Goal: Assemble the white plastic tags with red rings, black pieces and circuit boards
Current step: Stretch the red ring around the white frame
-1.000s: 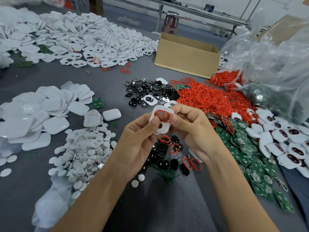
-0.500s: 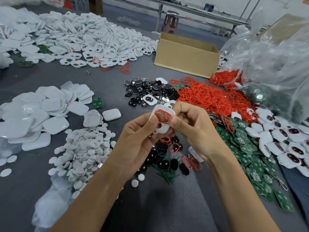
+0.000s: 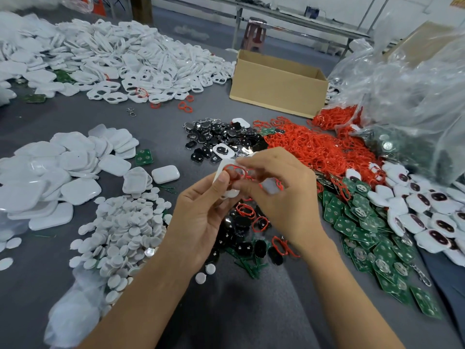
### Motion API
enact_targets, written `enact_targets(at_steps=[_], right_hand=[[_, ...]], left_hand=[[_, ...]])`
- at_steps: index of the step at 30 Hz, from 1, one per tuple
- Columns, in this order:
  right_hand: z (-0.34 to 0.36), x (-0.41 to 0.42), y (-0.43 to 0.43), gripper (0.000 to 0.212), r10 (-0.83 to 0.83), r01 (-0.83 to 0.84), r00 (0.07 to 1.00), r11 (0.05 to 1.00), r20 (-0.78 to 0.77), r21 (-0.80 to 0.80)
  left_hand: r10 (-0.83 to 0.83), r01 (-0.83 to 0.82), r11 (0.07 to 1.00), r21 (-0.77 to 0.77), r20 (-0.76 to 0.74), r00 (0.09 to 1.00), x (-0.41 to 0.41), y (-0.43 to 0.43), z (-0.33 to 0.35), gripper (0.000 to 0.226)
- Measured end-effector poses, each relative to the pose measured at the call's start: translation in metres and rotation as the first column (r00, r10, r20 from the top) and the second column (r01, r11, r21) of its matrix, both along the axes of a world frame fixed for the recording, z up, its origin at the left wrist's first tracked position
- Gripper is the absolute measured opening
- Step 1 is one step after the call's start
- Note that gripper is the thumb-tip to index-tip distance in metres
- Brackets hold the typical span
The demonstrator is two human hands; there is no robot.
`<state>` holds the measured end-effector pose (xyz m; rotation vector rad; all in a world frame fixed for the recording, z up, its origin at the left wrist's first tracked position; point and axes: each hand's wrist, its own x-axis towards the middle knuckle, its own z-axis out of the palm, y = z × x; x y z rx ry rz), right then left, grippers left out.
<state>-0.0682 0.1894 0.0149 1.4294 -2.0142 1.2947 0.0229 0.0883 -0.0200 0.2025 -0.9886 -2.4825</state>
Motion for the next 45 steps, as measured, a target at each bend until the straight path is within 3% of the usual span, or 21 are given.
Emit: enact_targets(at_steps=[4, 11, 22, 29, 45], right_hand=[[-0.009, 0.002, -0.004, 0.022, -0.064, 0.064, 0.995, 0.998, -0.08, -0.006], [-0.013, 0.003, -0.008, 0.015, -0.099, 0.097, 0.994, 0.994, 0.038, 0.049], [-0.025, 0.013, -0.015, 0.014, -0.17, 0.168, 0.983, 0.985, 0.075, 0.029], [-0.022, 0.012, -0.015, 0.019, -0.11, 0.12, 0.978, 0.992, 0.179, -0.041], [-0.015, 0.011, -0.013, 0.023, -0.093, 0.105, 0.965, 0.994, 0.245, -0.04]], left_hand=[[0.086, -0.087, 0.996, 0.005, 0.077, 0.993, -0.003, 0.0, -0.004, 0.02], [0.101, -0.105, 0.994, 0.026, 0.127, 0.987, -0.004, 0.001, -0.004, 0.021], [0.164, -0.178, 0.982, 0.064, 0.185, 0.969, -0.004, 0.003, -0.007, 0.02], [0.183, -0.186, 0.983, 0.002, 0.156, 0.971, -0.004, 0.003, -0.005, 0.02], [0.286, -0.257, 0.946, -0.2, 0.135, 0.949, -0.003, 0.007, -0.008, 0.023]])
